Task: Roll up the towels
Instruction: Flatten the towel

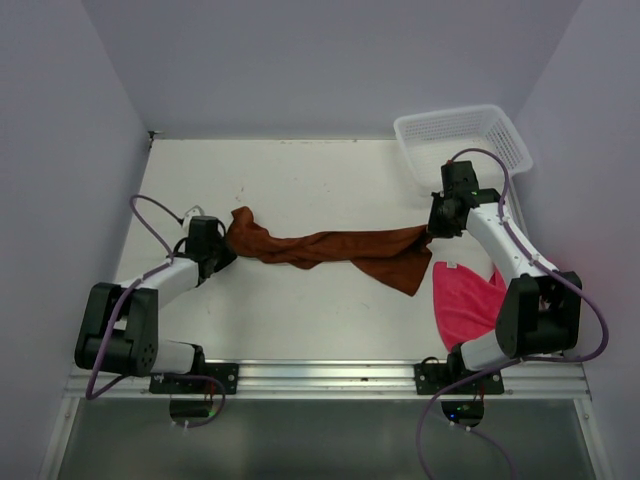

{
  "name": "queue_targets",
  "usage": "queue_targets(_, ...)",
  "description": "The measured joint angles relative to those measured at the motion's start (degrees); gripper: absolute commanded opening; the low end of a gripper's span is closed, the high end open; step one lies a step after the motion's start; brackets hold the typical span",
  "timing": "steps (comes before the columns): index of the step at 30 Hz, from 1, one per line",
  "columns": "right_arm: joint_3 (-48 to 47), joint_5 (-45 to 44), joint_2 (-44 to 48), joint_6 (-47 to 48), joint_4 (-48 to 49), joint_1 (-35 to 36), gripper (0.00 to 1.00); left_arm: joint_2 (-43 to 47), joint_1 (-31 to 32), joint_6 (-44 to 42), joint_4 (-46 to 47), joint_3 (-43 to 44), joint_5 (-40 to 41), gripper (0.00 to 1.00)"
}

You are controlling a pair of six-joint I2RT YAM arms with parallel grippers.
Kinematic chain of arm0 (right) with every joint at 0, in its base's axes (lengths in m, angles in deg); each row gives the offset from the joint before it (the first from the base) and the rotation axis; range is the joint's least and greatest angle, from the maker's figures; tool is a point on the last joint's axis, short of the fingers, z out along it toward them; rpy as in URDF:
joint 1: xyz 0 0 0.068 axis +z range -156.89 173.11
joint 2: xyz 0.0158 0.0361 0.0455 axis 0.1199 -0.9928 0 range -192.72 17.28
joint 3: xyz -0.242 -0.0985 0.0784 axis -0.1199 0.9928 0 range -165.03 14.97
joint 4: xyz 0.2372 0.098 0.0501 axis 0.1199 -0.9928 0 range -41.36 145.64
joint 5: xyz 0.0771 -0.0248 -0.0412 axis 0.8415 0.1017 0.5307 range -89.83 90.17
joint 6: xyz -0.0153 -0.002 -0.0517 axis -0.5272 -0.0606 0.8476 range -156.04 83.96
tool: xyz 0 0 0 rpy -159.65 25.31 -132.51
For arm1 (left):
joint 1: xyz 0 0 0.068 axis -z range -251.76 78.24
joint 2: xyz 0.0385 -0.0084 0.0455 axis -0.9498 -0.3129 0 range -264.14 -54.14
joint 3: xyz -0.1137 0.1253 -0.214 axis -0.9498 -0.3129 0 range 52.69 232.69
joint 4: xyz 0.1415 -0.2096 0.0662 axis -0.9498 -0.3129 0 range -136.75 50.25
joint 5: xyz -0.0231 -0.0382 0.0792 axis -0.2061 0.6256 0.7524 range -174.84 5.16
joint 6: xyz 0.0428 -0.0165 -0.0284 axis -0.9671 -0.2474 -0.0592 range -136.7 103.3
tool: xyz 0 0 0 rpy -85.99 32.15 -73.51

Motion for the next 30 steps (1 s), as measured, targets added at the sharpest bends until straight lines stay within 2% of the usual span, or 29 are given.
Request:
queue_targets(13, 0.0, 0.0, 0.0, 0.0, 0.2, 0.0, 0.0, -1.1, -0.3, -1.5, 2.6, 0.8, 0.9, 0.33)
queue_targets(30, 0.0, 0.0, -1.2, 0.0, 0.9, 0.0, 0.0, -9.5, -0.7, -2.8, 4.6, 6.6, 0.9, 0.33)
